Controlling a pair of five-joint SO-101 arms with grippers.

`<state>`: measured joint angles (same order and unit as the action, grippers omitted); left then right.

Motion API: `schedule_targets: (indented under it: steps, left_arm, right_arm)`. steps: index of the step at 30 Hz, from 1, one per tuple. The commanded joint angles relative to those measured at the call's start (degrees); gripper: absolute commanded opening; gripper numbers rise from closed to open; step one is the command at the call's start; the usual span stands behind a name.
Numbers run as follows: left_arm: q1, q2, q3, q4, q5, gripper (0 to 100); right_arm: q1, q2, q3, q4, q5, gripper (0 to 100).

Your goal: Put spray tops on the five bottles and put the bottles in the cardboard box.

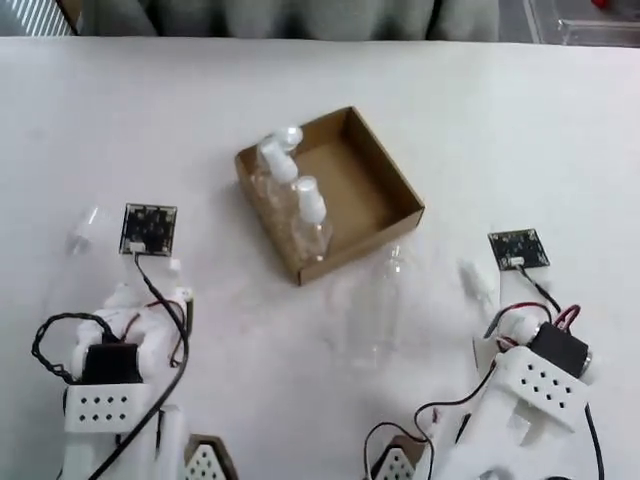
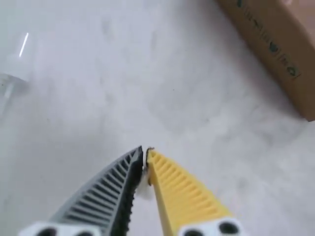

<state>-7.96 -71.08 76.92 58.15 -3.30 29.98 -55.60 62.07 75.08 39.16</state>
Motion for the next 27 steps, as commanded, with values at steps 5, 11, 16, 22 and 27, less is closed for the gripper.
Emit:
schedule_targets:
  steps: [5,11,16,22,27]
  left_arm:
    - [1.1,-0.7,-0.1,-1.8,-0.5,2]
    - [3.1,-0.7,0.1,-1.8,-0.5,2]
    - [3.1,-0.7,0.1,-1.8,-0.5,2]
    - [3.1,-0.7,0.1,-1.8,-0.5,2]
    - [3.1,-0.7,0.2,-1.8,-0.5,2]
  right_arm:
    - [1.3,5.1,0.6,-6.3,-0.6,12.1]
    - [1.8,15.1,-0.5,-10.9,2.0,12.7]
    - [2.2,14.5,-3.6,-6.5,4.1,22.8]
    - [1.8,13.1,-3.8,-6.5,4.6,24.4]
    - [2.1,13.1,-1.3,-6.5,10.6,24.4]
